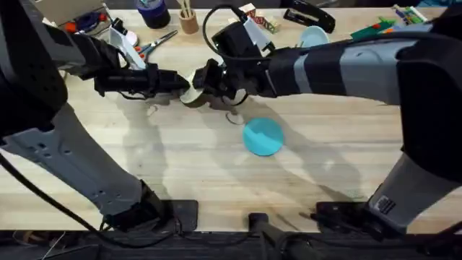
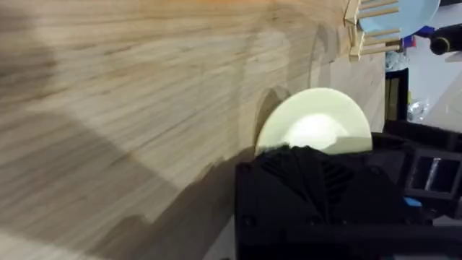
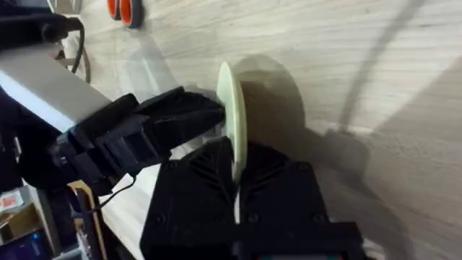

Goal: Pick up the plates from the table one by one and place each into a slot on the dish rack.

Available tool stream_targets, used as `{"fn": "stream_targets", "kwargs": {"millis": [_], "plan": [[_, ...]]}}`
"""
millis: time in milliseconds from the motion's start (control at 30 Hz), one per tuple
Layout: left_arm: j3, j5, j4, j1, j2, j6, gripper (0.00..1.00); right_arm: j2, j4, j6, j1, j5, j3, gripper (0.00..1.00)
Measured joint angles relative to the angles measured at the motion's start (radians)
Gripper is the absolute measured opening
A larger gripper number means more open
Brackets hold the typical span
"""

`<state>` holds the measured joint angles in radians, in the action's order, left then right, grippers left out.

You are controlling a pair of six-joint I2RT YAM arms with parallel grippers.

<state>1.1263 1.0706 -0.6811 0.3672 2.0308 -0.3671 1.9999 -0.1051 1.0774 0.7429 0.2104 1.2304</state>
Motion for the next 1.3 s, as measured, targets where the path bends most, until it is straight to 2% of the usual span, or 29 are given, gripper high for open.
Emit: {"fn": "stream_targets", "kwargs": {"millis": [233, 400, 500, 667, 733, 800, 900, 1167, 1300], "plan": [[0.0, 0.001, -0.019, 0.0, 0.0, -0.007, 0.039, -0.007, 0.012, -0.039, -0.002, 0.0, 0.0, 0.032], [-0.005, -0.027, -0.04, -0.014, -0.021, -0.016, 0.039, -0.048, 0.079, -0.137, -0.028, 0.0, 0.0, 0.032], [-0.013, -0.059, -0.07, -0.023, -0.089, -0.02, 0.038, -0.092, 0.145, -0.202, -0.069, -0.001, 0.0, 0.033], [-0.013, -0.134, -0.13, -0.03, -0.283, -0.023, 0.038, -0.216, 0.299, -0.362, -0.157, -0.004, 0.0, 0.034], [-0.013, -0.169, -0.145, -0.047, -0.356, -0.022, 0.039, -0.269, 0.363, -0.431, -0.185, -0.005, 0.0, 0.033], [-0.013, -0.207, -0.157, -0.081, -0.428, -0.02, 0.038, -0.323, 0.426, -0.507, -0.21, -0.004, 0.0, 0.033], [-0.013, -0.288, -0.168, -0.16, -0.532, 0.002, 0.038, -0.402, 0.513, -0.625, -0.248, -0.004, 0.0, 0.033], [-0.013, -0.598, -0.25, -0.445, -0.812, 0.057, 0.038, -0.595, 0.728, -0.902, -0.37, -0.005, 0.002, 0.03], [-0.013, -0.728, -0.299, -0.554, -0.909, 0.093, 0.038, -0.638, 0.889, -1.027, -0.427, -0.007, 0.046, 0.03]]}}
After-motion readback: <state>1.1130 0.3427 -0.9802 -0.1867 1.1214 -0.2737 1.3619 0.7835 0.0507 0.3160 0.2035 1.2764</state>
